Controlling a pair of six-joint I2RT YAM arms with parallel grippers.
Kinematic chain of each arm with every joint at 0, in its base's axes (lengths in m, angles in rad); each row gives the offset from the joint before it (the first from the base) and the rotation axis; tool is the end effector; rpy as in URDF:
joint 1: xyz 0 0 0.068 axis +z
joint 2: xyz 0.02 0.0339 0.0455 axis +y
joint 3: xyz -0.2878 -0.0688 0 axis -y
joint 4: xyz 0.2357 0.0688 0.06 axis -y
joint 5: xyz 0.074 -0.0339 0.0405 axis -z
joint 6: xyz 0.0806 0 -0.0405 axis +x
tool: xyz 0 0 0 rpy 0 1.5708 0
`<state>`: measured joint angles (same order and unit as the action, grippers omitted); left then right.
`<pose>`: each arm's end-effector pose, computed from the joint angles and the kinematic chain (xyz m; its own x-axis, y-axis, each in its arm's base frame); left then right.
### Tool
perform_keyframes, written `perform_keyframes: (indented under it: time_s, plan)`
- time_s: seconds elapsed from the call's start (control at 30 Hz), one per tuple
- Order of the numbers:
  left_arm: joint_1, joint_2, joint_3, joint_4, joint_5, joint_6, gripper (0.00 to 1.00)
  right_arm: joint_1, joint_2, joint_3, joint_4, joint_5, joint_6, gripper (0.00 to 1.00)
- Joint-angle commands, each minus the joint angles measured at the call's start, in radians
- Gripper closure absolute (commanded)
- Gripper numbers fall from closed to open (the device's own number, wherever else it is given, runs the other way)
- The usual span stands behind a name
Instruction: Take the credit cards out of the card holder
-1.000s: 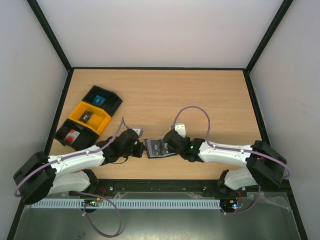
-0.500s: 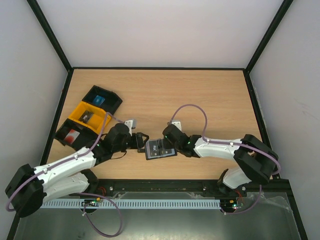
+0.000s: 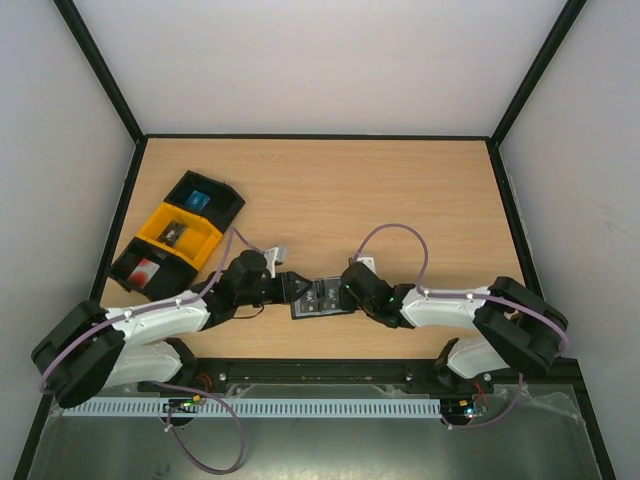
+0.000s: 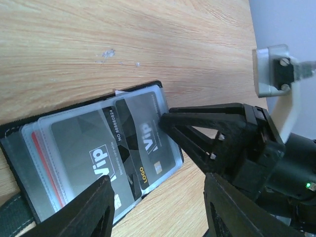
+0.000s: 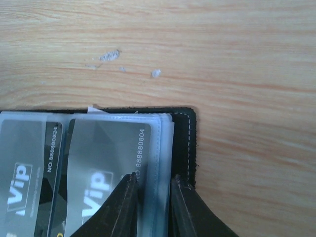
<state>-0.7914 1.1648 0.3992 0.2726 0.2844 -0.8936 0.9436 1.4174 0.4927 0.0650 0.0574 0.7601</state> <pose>0.1605 -0.1946 0.1862 -0.8759 -0.1778 -0.4485 0.2774 0.5749 -0.7697 0.1602 0.2132 0.1288 -0.8641 -0.0200 -0.5030 -0.2636 0.8693 0.4182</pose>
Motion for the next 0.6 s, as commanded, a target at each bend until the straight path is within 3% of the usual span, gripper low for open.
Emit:
perform_keyframes:
  time_s: [0.0, 0.37, 0.57]
  plan:
    - [-0.005, 0.061, -0.018, 0.118, 0.03, -0.031, 0.5, 0.009, -0.045, -0.08, 0.014, -0.059, 0.048, 0.84]
    - [-0.03, 0.222, 0.002, 0.219, 0.041, -0.032, 0.51, 0.064, -0.046, -0.127, 0.075, -0.077, 0.126, 0.89]
    - [-0.038, 0.254, 0.004, 0.208, 0.013, -0.015, 0.51, 0.066, -0.136, -0.093, 0.016, -0.066, 0.124, 0.79]
